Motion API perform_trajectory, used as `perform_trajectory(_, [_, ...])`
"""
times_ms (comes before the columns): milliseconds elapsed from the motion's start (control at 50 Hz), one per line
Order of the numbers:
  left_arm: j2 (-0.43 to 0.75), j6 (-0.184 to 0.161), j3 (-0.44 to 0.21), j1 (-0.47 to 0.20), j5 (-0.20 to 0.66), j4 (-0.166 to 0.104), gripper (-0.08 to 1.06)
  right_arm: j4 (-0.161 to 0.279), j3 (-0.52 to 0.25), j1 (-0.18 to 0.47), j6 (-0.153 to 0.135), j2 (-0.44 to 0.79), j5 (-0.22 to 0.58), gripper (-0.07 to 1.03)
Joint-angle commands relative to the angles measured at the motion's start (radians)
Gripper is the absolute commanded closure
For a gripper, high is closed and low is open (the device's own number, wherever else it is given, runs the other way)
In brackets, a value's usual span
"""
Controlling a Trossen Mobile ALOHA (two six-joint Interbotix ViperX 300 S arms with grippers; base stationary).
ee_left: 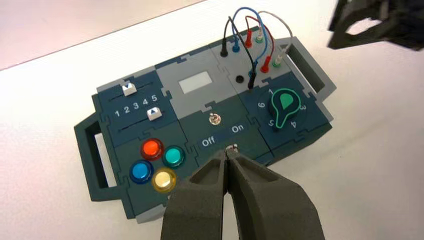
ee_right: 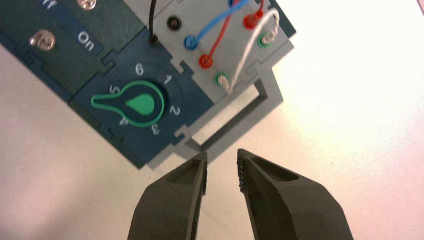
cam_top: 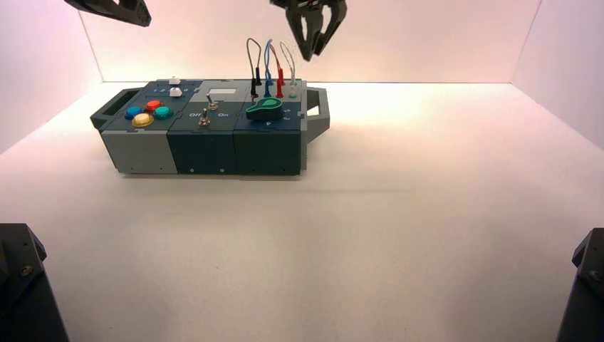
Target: Insert the white wire.
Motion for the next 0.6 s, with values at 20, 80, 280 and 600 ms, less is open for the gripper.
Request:
perform_trajectory(20, [-0.005, 0.005, 0.002, 0.005, -0.034, 0.002, 1.01, -0.003, 0.028, -0.008, 0.003, -0.087, -0.032, 0.62])
perform_trajectory(80, [-0.006, 0.005, 0.009, 0.003, -0.044, 0.002, 1.01, -0.003, 0.049, -0.011, 0.006, -0.114, -0.037, 0.62])
perform_trajectory(280, [-0.002, 0.003, 0.012, 0.008, -0.067, 0.009, 1.01, -0.006, 0.101, -0.017, 0.012, -0.167, -0.061, 0.64])
perform_trajectory(600, [0.025, 0.003, 0.014, 0.009, -0.081, 0.009, 1.01, -0.006, 0.184, -0.034, 0.012, -0.267, -0.098, 0.64])
